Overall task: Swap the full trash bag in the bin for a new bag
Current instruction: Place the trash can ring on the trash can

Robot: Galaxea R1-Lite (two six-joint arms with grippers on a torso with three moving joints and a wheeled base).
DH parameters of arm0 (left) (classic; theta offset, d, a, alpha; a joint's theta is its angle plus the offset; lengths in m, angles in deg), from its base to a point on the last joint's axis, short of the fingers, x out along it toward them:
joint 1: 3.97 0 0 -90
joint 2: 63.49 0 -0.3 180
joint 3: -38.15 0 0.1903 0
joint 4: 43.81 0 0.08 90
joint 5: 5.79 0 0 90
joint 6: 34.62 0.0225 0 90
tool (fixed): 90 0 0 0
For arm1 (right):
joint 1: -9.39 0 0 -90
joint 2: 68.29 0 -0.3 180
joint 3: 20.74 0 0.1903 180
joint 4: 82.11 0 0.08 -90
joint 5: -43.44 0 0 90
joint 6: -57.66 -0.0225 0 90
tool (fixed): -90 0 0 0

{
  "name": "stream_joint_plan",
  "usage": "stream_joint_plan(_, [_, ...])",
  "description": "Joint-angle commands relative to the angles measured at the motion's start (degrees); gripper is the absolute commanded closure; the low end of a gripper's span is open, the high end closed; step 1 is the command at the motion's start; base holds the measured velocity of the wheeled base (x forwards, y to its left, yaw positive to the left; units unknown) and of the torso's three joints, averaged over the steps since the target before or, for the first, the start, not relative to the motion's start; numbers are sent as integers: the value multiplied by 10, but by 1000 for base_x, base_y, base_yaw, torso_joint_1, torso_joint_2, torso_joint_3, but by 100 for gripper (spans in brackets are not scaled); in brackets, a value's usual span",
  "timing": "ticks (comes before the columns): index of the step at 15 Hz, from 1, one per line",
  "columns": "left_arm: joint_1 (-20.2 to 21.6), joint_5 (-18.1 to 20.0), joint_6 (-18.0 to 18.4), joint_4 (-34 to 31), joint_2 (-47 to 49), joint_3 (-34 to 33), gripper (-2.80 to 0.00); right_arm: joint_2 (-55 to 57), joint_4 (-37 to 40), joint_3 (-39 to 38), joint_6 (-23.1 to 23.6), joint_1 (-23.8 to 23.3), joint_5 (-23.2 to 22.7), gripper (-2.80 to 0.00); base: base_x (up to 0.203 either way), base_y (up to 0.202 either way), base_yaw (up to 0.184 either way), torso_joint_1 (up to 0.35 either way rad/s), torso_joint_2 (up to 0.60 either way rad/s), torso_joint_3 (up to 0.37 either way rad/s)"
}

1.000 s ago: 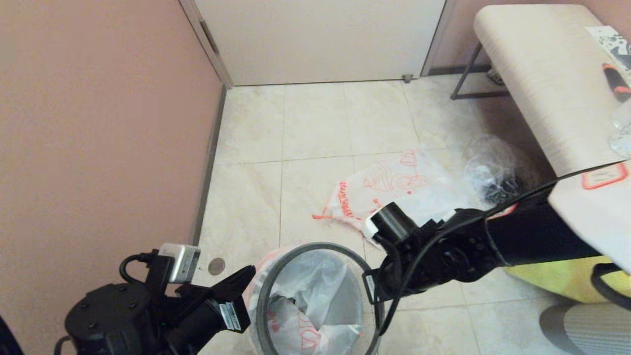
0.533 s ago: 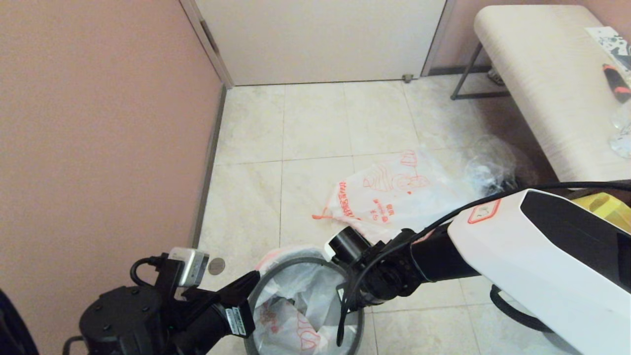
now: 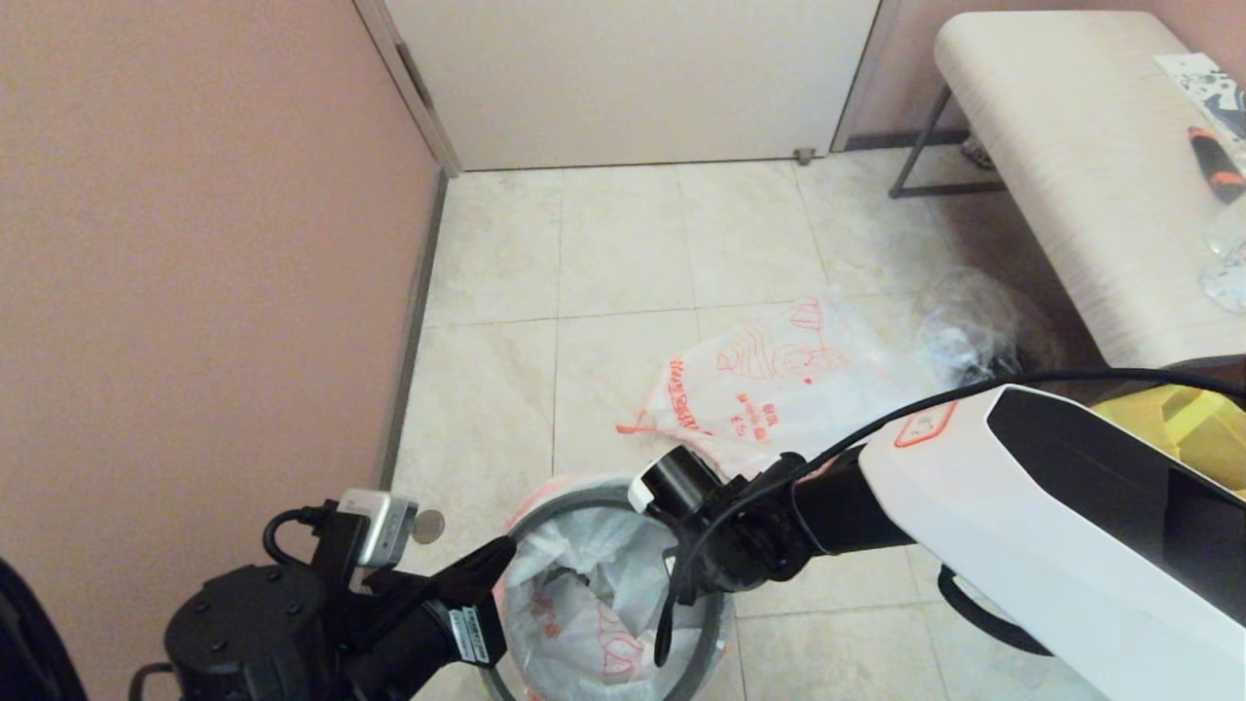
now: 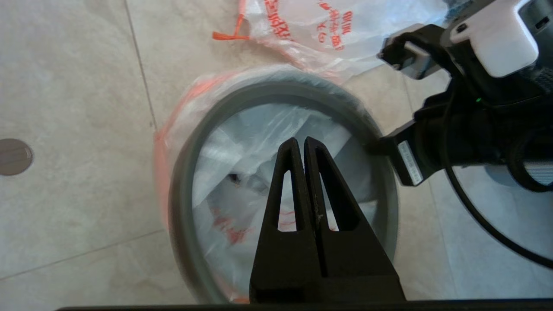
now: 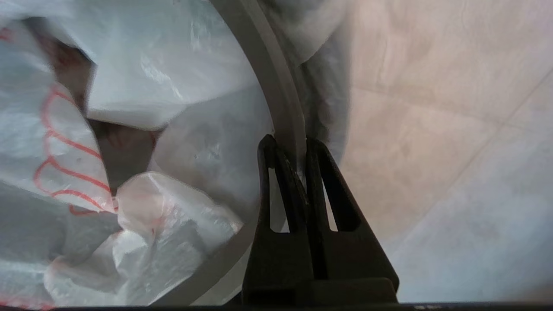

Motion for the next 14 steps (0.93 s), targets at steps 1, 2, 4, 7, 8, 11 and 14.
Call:
stream_joint_plan(1, [0,-1,-1,5,2,0,0,-2,2,5,-1,4,6,0,0,0,0,0,0,0])
stream_joint_plan(2, [0,-1,-2,5,3,0,0,-10,3,4,-1,10,14,0,0,0,0,0,0,0])
stream_joint_plan(4, [-2,-1,-8,5,3,0,0,-31,4,-4,-1,28,31,0,0,0,0,0,0,0])
stream_joint_plan(7, [-3,0,-17,5,4,0,0,-47,3,-24,-1,48,77,0,0,0,0,0,0,0])
stream_joint_plan(8, [-5,-1,-20,5,4,0,0,-46,3,-27,-1,48,80,0,0,0,0,0,0,0])
stream_joint_plan(11, [-5,-1,-19,5,4,0,0,-37,-1,-27,0,42,80,0,0,0,0,0,0,0])
stream_joint_plan(14, [-5,-1,-19,5,4,0,0,-9,-3,-16,9,36,81,0,0,0,0,0,0,0])
